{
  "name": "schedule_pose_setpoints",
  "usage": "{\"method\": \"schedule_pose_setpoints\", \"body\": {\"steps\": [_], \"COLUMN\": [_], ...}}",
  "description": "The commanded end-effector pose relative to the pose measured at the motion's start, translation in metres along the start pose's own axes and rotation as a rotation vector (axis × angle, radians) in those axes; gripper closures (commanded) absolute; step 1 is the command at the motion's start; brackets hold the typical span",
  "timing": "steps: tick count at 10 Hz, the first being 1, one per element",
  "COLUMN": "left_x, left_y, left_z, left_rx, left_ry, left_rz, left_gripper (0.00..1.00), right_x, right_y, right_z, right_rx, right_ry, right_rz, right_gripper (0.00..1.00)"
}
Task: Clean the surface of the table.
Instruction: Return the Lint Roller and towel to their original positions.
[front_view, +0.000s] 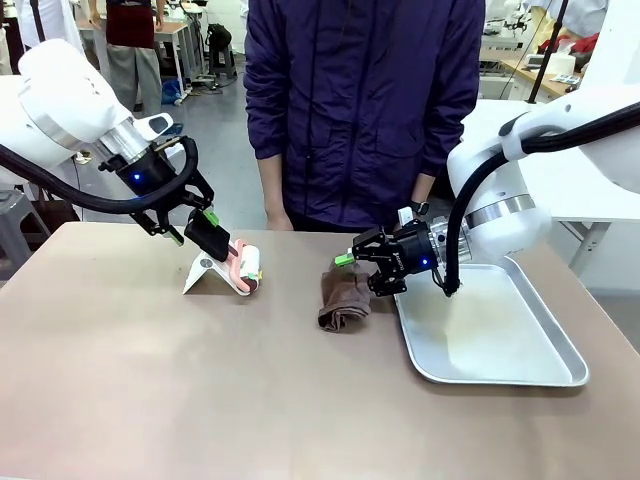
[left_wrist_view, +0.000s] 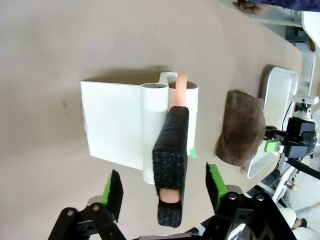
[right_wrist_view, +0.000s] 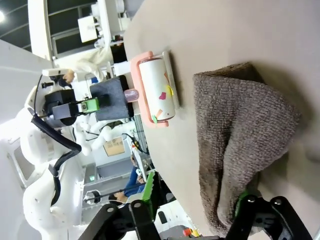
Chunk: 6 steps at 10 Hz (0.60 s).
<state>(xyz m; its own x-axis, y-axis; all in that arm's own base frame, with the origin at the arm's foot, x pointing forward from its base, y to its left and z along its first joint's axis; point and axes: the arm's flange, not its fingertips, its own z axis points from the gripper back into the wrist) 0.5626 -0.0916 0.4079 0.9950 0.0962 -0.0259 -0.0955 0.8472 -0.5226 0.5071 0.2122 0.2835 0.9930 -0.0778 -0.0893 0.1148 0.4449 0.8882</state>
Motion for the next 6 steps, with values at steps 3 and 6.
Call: {"method": "schedule_pose_setpoints", "body": {"steps": [3,6], "left_x": [-0.022,-0.058], "left_y": [0.011,0.008], "left_z": [0.025,0.041], "left_rx": [-0.031,-0.062], "left_ry": [-0.058,-0.091], "left_rz": [0.035,-0.023], "left_gripper": [0.00,0.00], "right_x": [0.005,0.013], "right_y": [0.037,0.095], "right_z": [0.005,0.007], "right_rx": [-0.158,-0.617], "right_ry": [0.077,0.138], "right_rz": [0.036,0.124], "right_gripper": [0.00,0.00]}}
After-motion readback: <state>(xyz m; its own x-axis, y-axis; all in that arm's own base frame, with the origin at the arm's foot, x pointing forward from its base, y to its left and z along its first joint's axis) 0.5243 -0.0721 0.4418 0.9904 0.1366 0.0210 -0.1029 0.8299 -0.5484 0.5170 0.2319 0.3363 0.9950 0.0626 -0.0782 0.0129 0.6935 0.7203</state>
